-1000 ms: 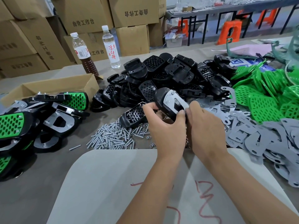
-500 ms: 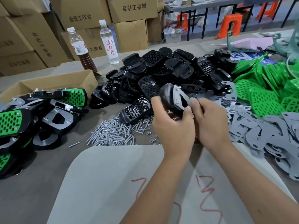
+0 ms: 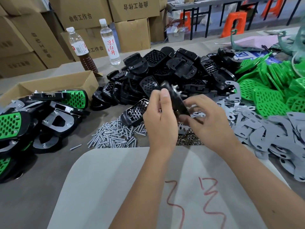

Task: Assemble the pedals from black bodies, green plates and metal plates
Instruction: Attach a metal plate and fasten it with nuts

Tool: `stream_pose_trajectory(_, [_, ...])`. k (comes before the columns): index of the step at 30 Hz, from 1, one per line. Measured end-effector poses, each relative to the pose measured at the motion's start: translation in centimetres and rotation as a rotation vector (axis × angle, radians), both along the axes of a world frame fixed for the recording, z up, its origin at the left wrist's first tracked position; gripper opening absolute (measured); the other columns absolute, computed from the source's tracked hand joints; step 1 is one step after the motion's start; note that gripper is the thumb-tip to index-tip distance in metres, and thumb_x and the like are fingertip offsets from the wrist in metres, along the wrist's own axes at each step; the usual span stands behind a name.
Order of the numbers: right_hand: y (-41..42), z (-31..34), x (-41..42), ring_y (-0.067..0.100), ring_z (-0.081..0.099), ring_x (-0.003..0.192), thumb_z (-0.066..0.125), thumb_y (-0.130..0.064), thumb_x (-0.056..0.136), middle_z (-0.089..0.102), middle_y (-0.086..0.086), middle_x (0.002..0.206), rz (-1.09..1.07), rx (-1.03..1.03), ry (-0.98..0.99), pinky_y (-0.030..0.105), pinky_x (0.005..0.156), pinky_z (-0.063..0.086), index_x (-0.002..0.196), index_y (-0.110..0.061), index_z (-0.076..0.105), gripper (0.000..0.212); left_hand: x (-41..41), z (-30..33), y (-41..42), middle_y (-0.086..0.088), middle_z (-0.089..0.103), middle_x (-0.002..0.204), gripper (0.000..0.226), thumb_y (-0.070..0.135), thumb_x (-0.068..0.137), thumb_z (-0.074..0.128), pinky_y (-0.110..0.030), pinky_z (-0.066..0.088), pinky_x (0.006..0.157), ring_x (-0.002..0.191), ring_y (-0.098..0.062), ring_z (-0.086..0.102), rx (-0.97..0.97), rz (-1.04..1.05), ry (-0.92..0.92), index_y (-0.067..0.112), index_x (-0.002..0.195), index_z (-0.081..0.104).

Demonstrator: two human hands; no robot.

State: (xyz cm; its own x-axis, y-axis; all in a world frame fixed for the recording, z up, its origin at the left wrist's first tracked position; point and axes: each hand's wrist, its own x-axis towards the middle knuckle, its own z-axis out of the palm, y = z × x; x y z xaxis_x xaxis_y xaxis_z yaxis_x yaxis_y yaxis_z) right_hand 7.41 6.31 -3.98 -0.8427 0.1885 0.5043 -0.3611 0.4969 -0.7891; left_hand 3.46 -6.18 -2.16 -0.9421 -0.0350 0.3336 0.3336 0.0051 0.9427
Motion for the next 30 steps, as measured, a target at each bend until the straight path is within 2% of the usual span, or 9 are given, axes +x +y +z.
stream_pose_trajectory(2, [0.2,0.0,-0.1,0.021,0.072,0.093,0.065,-0.002,0.099,0.073,-0.001,0.107,-0.003,-0.207,-0.046,0.036,0.077,0.064,0.113,-0.015,0.070,0.020,-0.2,0.3,-0.2,-0.011,0.070,0.084,0.055,0.050,0.108,0.039,-0.048,0.063,0.065,0.072,-0.032,0.073,0.078,-0.059,-0.069,0.008,0.085,0.064])
stream_pose_trajectory(5, [0.4,-0.1,-0.3,0.027,0.076,0.082,0.046,-0.005,0.109,0.079,0.007,0.103,-0.002,-0.401,-0.148,0.038,0.077,0.063,0.121,-0.006,0.067,0.024,-0.9,0.1,-0.6,-0.006,0.071,0.082,0.045,0.036,0.111,0.046,-0.038,0.058,0.057,0.061,-0.020,0.070,0.116,0.067,-0.158,0.006,0.083,0.066])
stream_pose_trajectory(9, [0.7,-0.3,-0.4,0.027,0.073,0.079,0.038,-0.004,0.112,0.078,0.012,0.103,0.072,-0.504,-0.184,0.030,0.070,0.059,0.121,-0.002,0.065,0.029,-1.4,-0.2,-0.8,-0.001,0.070,0.082,0.031,0.035,0.108,0.053,-0.034,0.053,0.054,0.061,-0.012,0.062,0.053,0.044,-0.195,0.013,0.091,0.067])
stream_pose_trajectory(11, [0.8,-0.4,-0.4,0.028,0.073,0.080,0.037,-0.003,0.111,0.078,0.012,0.103,0.125,-0.521,-0.179,0.029,0.069,0.058,0.118,-0.006,0.066,0.030,-1.3,0.0,-0.8,-0.002,0.071,0.083,0.023,0.032,0.105,0.060,-0.041,0.060,0.061,0.067,-0.015,0.064,0.021,0.007,-0.156,0.016,0.091,0.068])
stream_pose_trajectory(13, [0.9,-0.4,-0.4,0.029,0.073,0.081,0.037,-0.002,0.111,0.078,0.011,0.103,0.169,-0.542,-0.176,0.030,0.068,0.058,0.116,-0.010,0.067,0.032,-1.3,0.0,-0.7,-0.006,0.072,0.086,0.013,0.026,0.101,0.067,-0.057,0.061,0.077,0.078,-0.023,0.066,-0.007,0.002,-0.114,0.019,0.090,0.068])
stream_pose_trajectory(16, [1.0,-0.5,-0.4,0.031,0.073,0.085,0.037,-0.001,0.111,0.078,0.011,0.107,0.192,-0.526,-0.173,0.033,0.072,0.058,0.118,-0.012,0.067,0.033,-1.3,-0.1,-0.8,-0.006,0.073,0.087,0.007,0.019,0.096,0.072,-0.062,0.059,0.080,0.084,-0.027,0.069,0.010,-0.010,-0.118,0.022,0.092,0.068])
stream_pose_trajectory(19, [1.2,-0.6,-0.3,0.032,0.072,0.090,0.040,-0.001,0.110,0.077,0.011,0.111,0.204,-0.524,-0.163,0.034,0.074,0.058,0.122,-0.013,0.067,0.032,-1.3,-0.1,-0.9,-0.007,0.073,0.089,0.004,0.018,0.096,0.072,-0.060,0.060,0.080,0.089,-0.033,0.070,0.033,-0.040,-0.115,0.019,0.096,0.068])
stream_pose_trajectory(23, [1.0,-0.4,0.0,0.024,0.074,0.091,0.061,0.001,0.101,0.077,0.006,0.111,0.188,-0.432,-0.148,0.031,0.080,0.059,0.122,-0.014,0.065,0.026,-1.4,-0.2,-1.2,-0.014,0.074,0.095,0.003,0.019,0.096,0.070,-0.041,0.059,0.064,0.094,-0.038,0.071,0.086,-0.101,-0.112,0.019,0.098,0.068])
stream_pose_trajectory(30, [0.7,-0.4,0.0,0.017,0.076,0.100,0.073,0.009,0.089,0.078,-0.001,0.109,0.098,-0.367,-0.081,0.025,0.080,0.061,0.117,-0.018,0.064,0.040,-1.3,-0.2,-1.2,-0.013,0.069,0.092,0.013,0.028,0.087,0.073,-0.035,0.056,0.061,0.083,-0.022,0.068,0.104,-0.189,-0.046,0.024,0.098,0.069])
